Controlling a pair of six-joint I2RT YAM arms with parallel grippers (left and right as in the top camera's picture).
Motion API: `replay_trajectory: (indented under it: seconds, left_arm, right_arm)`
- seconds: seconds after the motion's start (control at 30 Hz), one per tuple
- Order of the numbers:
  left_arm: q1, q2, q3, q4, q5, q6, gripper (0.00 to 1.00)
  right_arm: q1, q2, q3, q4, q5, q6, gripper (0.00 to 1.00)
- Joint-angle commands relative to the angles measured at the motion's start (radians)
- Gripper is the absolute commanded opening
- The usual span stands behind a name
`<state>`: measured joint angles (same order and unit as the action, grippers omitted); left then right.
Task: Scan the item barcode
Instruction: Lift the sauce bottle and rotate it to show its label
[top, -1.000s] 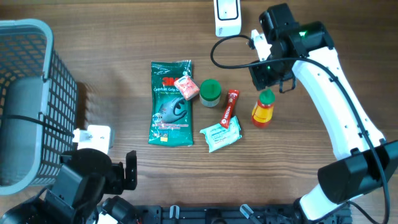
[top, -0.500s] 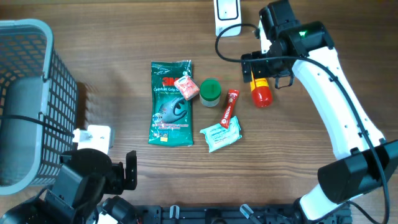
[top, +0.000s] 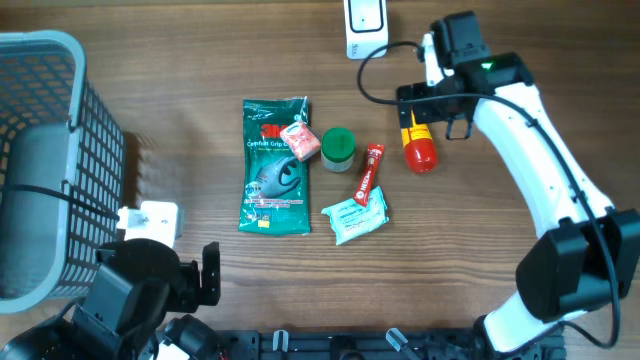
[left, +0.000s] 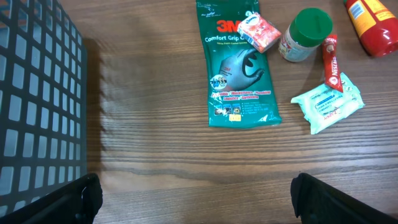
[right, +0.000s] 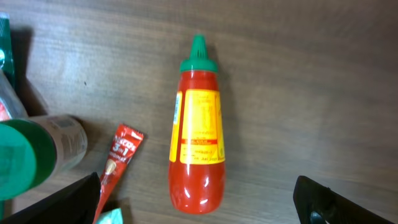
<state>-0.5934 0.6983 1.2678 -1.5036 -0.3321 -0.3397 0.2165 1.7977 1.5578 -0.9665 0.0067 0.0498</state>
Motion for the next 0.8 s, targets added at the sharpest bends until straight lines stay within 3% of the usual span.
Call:
replay_trajectory:
  seconds: [0.0,0.13,0.3,0.57,0.77]
  left_arm:
    - [0.003,-0.005,0.002,0.002,-0.009,-0.013,1.00]
    - [0.003,-0.005,0.002,0.002,-0.009,-0.013,1.00]
    - [0.003,-0.005,0.002,0.002,-0.009,-0.013,1.00]
    - [0.003,-0.005,0.002,0.002,-0.009,-0.013,1.00]
    - [0.003,-0.005,0.002,0.002,-0.009,-0.013,1.00]
  right_arm:
    - [-0.059,0.090,-0.016,0.021,-0.202,-0.024,1.00]
    - [-0.063,0.210,-0.016,0.021,-0.322,-0.054,1.00]
    - [-0.070,0.308,-0.016,0.017,-0.273,-0.022,1.00]
    - [-0.116,0.317,-0.050,-0.031,-0.232,0.055,1.00]
    - [-0.116,0.322,-0.191,0.077,-0.232,0.057,0.78]
